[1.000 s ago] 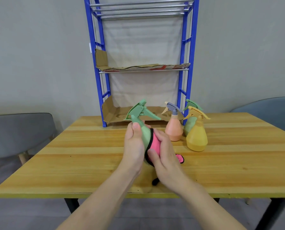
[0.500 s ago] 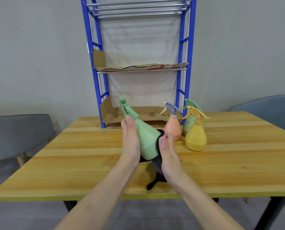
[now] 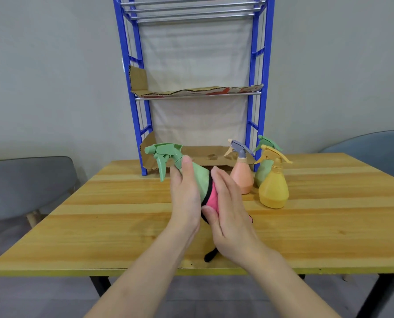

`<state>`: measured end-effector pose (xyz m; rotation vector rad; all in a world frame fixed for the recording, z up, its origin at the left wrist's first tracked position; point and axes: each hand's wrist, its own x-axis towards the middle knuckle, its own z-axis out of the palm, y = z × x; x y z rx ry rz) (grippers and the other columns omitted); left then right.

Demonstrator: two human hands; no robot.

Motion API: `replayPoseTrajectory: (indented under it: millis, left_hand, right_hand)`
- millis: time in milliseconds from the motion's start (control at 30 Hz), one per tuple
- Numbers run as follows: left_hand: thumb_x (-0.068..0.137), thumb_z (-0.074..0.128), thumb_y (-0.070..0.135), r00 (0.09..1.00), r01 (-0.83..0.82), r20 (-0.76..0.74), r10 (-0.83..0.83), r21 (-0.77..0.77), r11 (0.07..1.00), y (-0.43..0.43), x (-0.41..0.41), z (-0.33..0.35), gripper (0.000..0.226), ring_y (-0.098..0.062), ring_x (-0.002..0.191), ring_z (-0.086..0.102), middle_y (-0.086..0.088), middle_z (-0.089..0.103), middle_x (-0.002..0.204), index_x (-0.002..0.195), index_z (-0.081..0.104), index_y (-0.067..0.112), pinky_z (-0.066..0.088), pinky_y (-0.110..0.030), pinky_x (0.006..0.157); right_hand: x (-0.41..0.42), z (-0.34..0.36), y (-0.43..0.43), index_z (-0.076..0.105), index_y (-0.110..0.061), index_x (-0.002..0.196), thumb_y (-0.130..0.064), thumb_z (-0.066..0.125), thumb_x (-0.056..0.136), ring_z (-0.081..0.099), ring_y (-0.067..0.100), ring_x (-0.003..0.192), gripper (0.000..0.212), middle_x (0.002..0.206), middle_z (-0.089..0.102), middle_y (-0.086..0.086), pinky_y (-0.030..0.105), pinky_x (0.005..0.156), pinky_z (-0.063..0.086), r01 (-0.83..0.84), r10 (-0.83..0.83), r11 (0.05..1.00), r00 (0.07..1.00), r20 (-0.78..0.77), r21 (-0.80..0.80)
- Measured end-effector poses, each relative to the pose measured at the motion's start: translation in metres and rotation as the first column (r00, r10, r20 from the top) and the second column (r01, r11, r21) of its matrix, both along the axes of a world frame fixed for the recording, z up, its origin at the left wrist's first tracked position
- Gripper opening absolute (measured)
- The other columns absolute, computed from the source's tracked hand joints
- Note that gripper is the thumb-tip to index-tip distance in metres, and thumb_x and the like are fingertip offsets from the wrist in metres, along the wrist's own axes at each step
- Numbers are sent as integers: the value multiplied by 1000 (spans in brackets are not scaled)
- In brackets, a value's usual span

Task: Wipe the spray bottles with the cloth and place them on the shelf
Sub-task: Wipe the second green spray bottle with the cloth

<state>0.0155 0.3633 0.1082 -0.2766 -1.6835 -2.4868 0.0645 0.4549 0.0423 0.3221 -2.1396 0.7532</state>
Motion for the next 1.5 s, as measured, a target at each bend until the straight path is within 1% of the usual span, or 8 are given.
replayPoseTrajectory:
  millis: [300, 467, 600, 767, 967, 1100, 1300, 1500]
  left_hand:
    - [90, 48, 68, 969, 40, -236, -80, -172, 984, -8, -7, 1, 39, -24, 104, 66, -3, 70, 109, 105, 66, 36, 52, -58, 103]
    - [91, 43, 69, 971, -19, -237, -40, -245, 969, -2, -3, 0, 70, -27, 123, 62, -8, 67, 129, 133, 59, 15, 47, -55, 110]
    - [88, 44, 72, 969, 11, -238, -72, -246, 969, -4, -2, 1, 77, -27, 126, 61, -9, 65, 133, 135, 57, 13, 46, -54, 112]
    - [98, 47, 54, 936, 82, -310, -166, -266, 961, -10, -14, 0, 28, -15, 93, 66, -1, 71, 99, 95, 66, 33, 54, -42, 93]
    - [103, 51, 45, 961, 134, -220, -166, -153, 979, -6, -18, -7, 31, -12, 84, 66, 1, 70, 92, 103, 65, 17, 57, -30, 77]
    - [95, 38, 71, 972, 23, -218, -92, -303, 953, 3, -21, -17, 59, -19, 114, 63, 0, 65, 119, 124, 60, 24, 49, -47, 106]
    - [112, 34, 40, 994, 9, -107, -25, -144, 990, 12, -13, -24, 37, -15, 93, 61, -1, 65, 101, 112, 61, 14, 52, -34, 88]
    - [104, 47, 56, 992, 64, -106, -73, -87, 994, 9, -7, -13, 39, -14, 96, 65, 0, 67, 102, 108, 62, 20, 53, -38, 95]
  right_hand:
    - [1, 4, 3, 47, -25, 149, -52, 35, 105, 52, 0, 136, 53, 146, 61, -10, 28, 116, 41, -246, 501, 572, 860, 96, -782]
    - [3, -4, -2, 23, -15, 161, -47, 36, 108, 31, 3, 149, 63, 161, 35, -2, 24, 123, 28, -44, 101, 954, 978, 183, -295]
    - [-2, -2, 4, 20, -16, 162, -50, 35, 107, 23, 4, 153, 66, 164, 27, -6, 25, 125, 22, -83, 113, 976, 983, 144, -203]
    - [-4, 3, 5, 49, -40, 146, -68, 42, 97, 61, -3, 120, 57, 134, 65, -14, 25, 103, 50, -224, 497, 603, 856, 140, -765]
    - [-8, -8, -2, 56, -25, 143, -70, 58, 88, 65, 19, 111, 70, 129, 71, 3, 44, 100, 46, -174, 549, 346, 835, 49, -922]
    - [-5, -13, -4, 41, -36, 139, -37, 35, 111, 60, -23, 99, 29, 131, 60, -17, 4, 83, 47, -153, 415, 492, 907, 77, -857]
    - [-12, -21, 1, 28, -24, 157, -41, 40, 106, 30, 3, 148, 55, 156, 34, -11, 19, 120, 26, 37, -9, 904, 998, 69, -425]
    - [-10, -16, 6, 23, -12, 162, -35, 36, 109, 22, 6, 155, 59, 165, 27, -5, 25, 126, 19, -5, 14, 981, 999, 50, -192]
